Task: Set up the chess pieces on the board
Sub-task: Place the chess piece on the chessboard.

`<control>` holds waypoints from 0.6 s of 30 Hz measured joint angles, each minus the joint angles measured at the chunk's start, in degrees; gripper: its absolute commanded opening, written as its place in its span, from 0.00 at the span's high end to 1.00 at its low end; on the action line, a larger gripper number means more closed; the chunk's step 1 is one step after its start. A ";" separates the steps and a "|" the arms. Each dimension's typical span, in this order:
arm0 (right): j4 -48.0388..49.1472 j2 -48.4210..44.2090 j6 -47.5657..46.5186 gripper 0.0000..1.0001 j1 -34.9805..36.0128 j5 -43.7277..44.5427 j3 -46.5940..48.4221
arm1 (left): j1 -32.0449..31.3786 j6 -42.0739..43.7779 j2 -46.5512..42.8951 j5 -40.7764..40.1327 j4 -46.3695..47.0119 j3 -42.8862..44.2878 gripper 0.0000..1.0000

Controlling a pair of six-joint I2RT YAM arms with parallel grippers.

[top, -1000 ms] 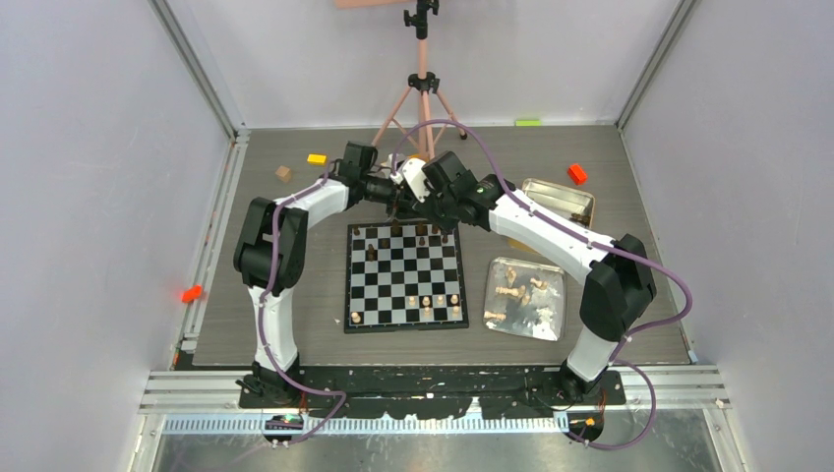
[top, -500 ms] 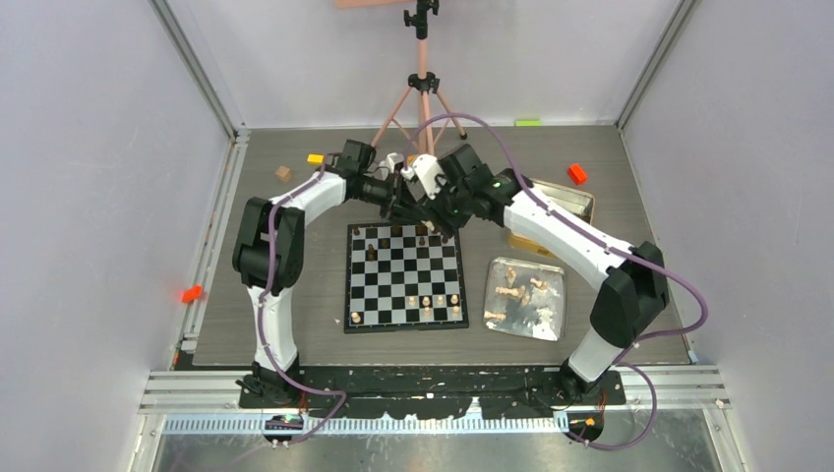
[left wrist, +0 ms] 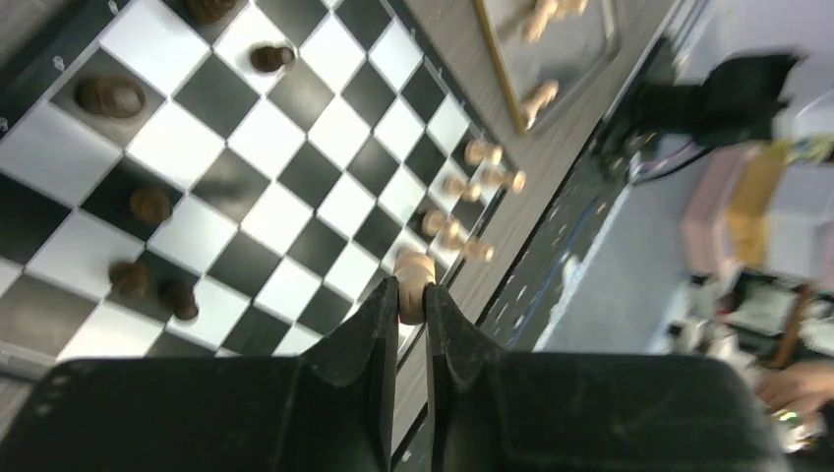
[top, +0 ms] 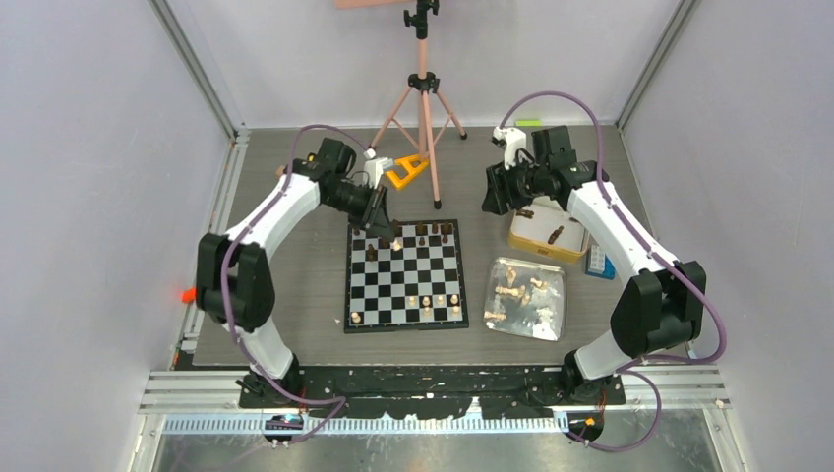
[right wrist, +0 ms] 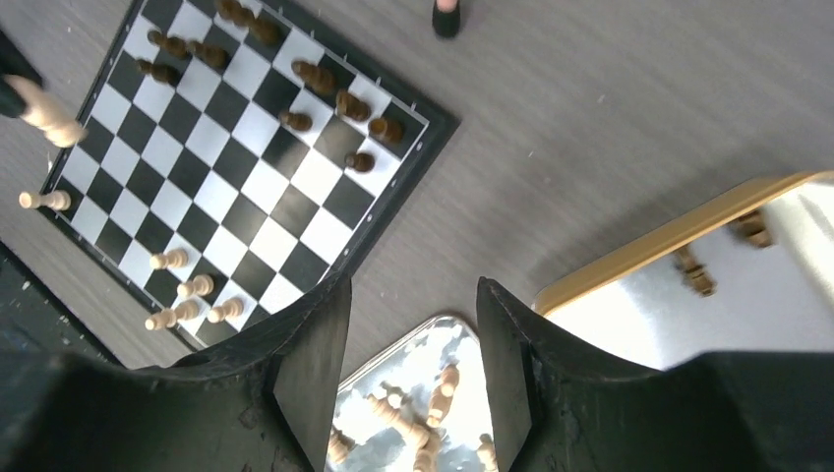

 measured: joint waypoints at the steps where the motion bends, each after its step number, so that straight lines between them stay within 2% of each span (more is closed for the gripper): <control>1: 0.46 -0.11 0.13 0.45 -0.66 -0.96 -1.62 | -0.33 2.67 -2.40 -1.46 -0.57 -1.62 1.00; 5: 1.01 -0.17 0.28 0.46 -1.62 -3.80 -6.78 | -4.22 11.78 -9.86 -8.04 -1.75 -7.61 1.00; 12: 3.39 -1.33 0.07 0.47 -1.84 -6.99 -12.20 | -18.03 23.02 -20.00 -19.19 -0.76 -21.07 1.00; 18: 5.03 -2.54 -0.44 0.48 -1.84 -7.80 -14.08 | -19.47 27.45 -23.69 -22.62 1.92 -24.90 1.00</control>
